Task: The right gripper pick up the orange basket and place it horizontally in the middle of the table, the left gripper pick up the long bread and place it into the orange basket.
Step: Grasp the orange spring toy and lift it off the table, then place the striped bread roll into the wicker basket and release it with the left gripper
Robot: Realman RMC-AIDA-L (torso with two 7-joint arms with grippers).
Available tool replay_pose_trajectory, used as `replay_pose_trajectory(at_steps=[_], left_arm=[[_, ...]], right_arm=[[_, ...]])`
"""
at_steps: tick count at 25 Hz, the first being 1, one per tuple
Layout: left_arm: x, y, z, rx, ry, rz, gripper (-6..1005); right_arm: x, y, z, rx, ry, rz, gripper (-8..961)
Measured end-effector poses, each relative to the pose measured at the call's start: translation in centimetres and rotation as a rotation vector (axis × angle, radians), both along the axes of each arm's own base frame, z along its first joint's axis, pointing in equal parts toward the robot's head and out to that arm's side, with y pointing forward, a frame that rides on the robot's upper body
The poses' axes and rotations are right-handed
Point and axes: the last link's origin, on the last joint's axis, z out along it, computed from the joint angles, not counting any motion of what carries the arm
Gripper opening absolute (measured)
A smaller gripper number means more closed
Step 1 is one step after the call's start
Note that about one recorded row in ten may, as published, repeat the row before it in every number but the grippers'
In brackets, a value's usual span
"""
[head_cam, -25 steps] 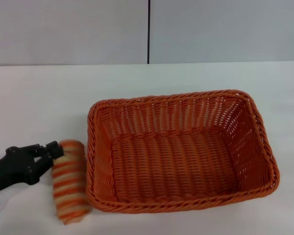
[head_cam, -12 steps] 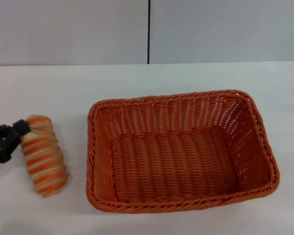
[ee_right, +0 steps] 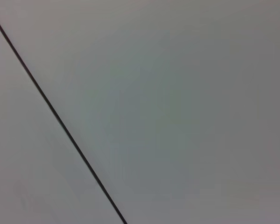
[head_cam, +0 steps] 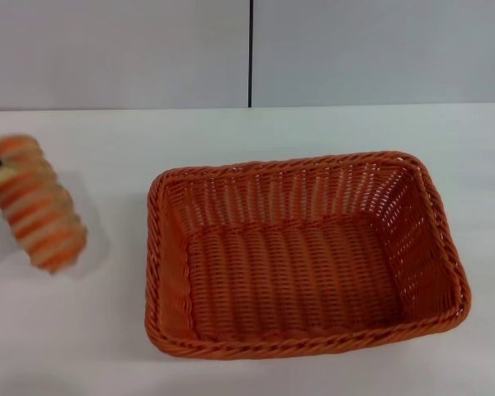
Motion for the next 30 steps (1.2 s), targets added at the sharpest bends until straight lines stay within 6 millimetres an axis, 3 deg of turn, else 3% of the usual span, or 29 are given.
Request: replay_pose_trajectory(at_steps=[6, 10, 13, 14, 15, 19, 24, 30], left_arm=[[1.9, 0.5, 0.7, 0.149, -0.128, -0.065, 60], [4.3, 1.7, -0.5, 0.147, -0.252, -0.152, 52], [7.0, 3.0, -2.6, 0.067, -0.330, -0.239, 50], [8.6, 3.6, -4.2, -0.009, -0.345, -0.290, 51], [8.6, 3.6, -4.2, -0.009, -0.345, -0.290, 51], [12.2, 4.5, -8.2, -0.181, -0.315, -0.412, 46], [13.4, 4.2, -9.9, -0.277, -0.275, -0.471, 51], [13.0, 3.8, -10.2, -0.275, -0.290, -0.441, 68]], right_arm=[[-0.1, 0.0, -0.2, -0.002, 0.010, 0.001, 718], [-0.1, 0.1, -0.4, -0.004, 0.014, 0.005, 718], [-0.2, 0.1, -0.6, -0.006, 0.019, 0.008, 717], [-0.3, 0.1, -0.7, -0.008, 0.024, 0.009, 717], [-0.3, 0.1, -0.7, -0.008, 0.024, 0.009, 717], [-0.4, 0.1, -1.0, -0.019, 0.027, 0.011, 717], [-0.4, 0.1, -1.2, -0.021, 0.030, 0.011, 717], [-0.5, 0.1, -1.4, -0.022, 0.032, 0.012, 718]])
